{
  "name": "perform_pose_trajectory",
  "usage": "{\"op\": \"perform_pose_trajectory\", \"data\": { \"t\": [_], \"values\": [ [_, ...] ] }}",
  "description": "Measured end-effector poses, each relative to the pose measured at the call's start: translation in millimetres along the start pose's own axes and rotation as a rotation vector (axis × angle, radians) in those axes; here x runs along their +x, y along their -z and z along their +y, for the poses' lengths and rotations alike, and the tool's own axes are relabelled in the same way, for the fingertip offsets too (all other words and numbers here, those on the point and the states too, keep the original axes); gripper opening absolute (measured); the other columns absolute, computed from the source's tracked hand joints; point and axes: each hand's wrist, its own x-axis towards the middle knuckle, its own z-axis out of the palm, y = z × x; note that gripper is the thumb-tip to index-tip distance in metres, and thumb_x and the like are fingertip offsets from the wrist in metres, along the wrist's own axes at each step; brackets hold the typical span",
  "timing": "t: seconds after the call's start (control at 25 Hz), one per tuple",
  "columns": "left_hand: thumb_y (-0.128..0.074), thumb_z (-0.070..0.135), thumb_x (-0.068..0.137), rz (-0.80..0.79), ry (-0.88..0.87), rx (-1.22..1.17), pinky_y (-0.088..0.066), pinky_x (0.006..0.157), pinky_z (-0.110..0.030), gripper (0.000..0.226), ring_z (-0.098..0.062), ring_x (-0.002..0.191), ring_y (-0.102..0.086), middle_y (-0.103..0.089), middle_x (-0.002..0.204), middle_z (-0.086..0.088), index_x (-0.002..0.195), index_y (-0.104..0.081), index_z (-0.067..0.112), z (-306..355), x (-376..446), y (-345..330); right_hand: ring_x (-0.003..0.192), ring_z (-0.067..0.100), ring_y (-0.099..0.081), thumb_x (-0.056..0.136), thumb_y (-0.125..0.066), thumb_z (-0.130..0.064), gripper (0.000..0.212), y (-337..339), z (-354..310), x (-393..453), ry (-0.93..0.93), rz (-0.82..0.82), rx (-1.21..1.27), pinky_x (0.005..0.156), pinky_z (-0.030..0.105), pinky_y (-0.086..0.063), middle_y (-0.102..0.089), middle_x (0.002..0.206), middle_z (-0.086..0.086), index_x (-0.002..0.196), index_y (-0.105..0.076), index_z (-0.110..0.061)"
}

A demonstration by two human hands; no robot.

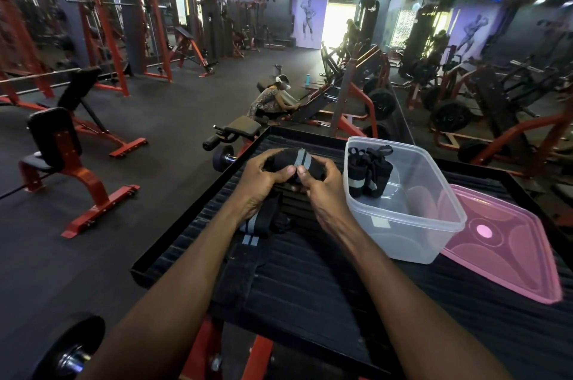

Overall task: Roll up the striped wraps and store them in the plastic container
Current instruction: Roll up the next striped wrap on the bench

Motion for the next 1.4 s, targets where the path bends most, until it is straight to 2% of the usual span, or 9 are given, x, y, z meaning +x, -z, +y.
{"op": "perform_pose_trajectory", "data": {
  "t": [0.12,0.28,0.44,0.6,0.8,0.88,1.04,1.24,1.4],
  "values": [
    [-0.079,0.017,0.083,0.055,-0.008,-0.01,-0.055,0.096,-0.046,0.03,-0.029,0.104,-0.071,-0.075,0.108,-0.014,0.109,-0.069,0.007,2,-2,-3,0.099,0.021,-0.07,0.089,-0.071,-0.008,0.037,0,2,-2,0.008,0.038,0.007,0.08,0.036,-0.061,-0.068,0.113,0.012,0.12,-0.05,-0.01],
    [-0.069,0.001,0.089,0.145,-0.003,0.119,-0.056,0.094,-0.04,0.026,-0.023,0.099,-0.071,-0.075,0.105,-0.01,0.115,-0.063,0.002,1,-2,-4,0.106,0.023,-0.067,0.071,-0.084,-0.027,0.05,-1,4,0,-0.033,0.012,-0.149,0.092,0.049,-0.056,-0.066,0.114,0.002,0.111,-0.053,-0.026],
    [-0.067,0.005,0.092,0.074,-0.004,0.184,-0.055,0.088,-0.03,0.025,-0.006,0.091,-0.071,-0.074,0.099,0.003,0.115,-0.061,0.013,3,-5,-5,0.104,0.015,-0.064,0.088,-0.071,-0.021,0.035,1,2,-3,0.059,-0.021,-0.382,0.087,0.029,-0.05,-0.068,0.111,-0.004,0.12,-0.057,-0.019],
    [-0.068,0.024,0.093,0.162,-0.091,0.502,-0.05,0.083,-0.021,0.036,-0.009,0.09,-0.065,-0.068,0.098,0.001,0.126,-0.058,0.013,0,-4,-5,0.1,0.014,-0.059,0.092,-0.068,-0.02,0.031,4,0,-3,0.014,0.061,-0.447,0.07,0.018,-0.042,-0.062,0.107,-0.004,0.119,-0.052,-0.017],
    [-0.06,0.011,0.094,0.291,-0.173,0.696,-0.04,0.064,-0.001,0.025,-0.001,0.074,-0.057,-0.068,0.092,-0.006,0.119,-0.062,0.009,-2,-3,2,0.107,0.025,-0.057,0.089,-0.069,-0.031,0.045,10,14,-4,-0.117,0.027,-0.727,0.083,0.03,-0.043,-0.059,0.122,0.008,0.123,-0.047,-0.011],
    [-0.063,0.016,0.091,0.281,-0.12,0.74,-0.045,0.072,-0.006,0.021,-0.006,0.078,-0.062,-0.068,0.092,-0.002,0.111,-0.065,0.012,-5,-2,4,0.115,0.031,-0.056,0.088,-0.069,-0.036,0.051,10,21,-4,-0.127,0.041,-0.823,0.092,0.035,-0.046,-0.055,0.127,0.015,0.124,-0.048,-0.007],
    [-0.069,0.048,0.073,0.259,0.022,0.997,-0.046,0.095,-0.041,0.027,-0.015,0.1,-0.061,-0.069,0.094,0.011,0.093,-0.066,0.03,-10,-1,5,0.118,0.032,-0.055,0.09,-0.067,-0.037,0.053,9,22,-7,-0.081,0.067,-0.805,0.093,0.034,-0.044,-0.054,0.129,0.017,0.127,-0.043,-0.007],
    [-0.068,0.05,0.074,0.241,0.1,1.097,-0.039,0.103,-0.05,0.028,-0.024,0.121,-0.047,-0.066,0.11,0.007,0.094,-0.068,0.031,-6,-3,12,0.124,0.033,-0.047,0.091,-0.061,-0.022,0.057,6,25,-19,0.174,0.04,-1.106,0.1,0.037,-0.04,-0.045,0.138,0.019,0.14,-0.037,-0.005],
    [-0.069,0.051,0.07,0.257,0.105,1.039,-0.045,0.099,-0.053,0.026,-0.024,0.113,-0.056,-0.068,0.102,0.008,0.087,-0.068,0.031,-5,-4,18,0.102,0.02,-0.052,0.088,-0.061,-0.023,0.013,-3,14,-22,0.476,-0.09,-0.986,0.092,0.037,-0.047,-0.057,0.111,0.004,0.1,-0.061,-0.018]
  ]
}}
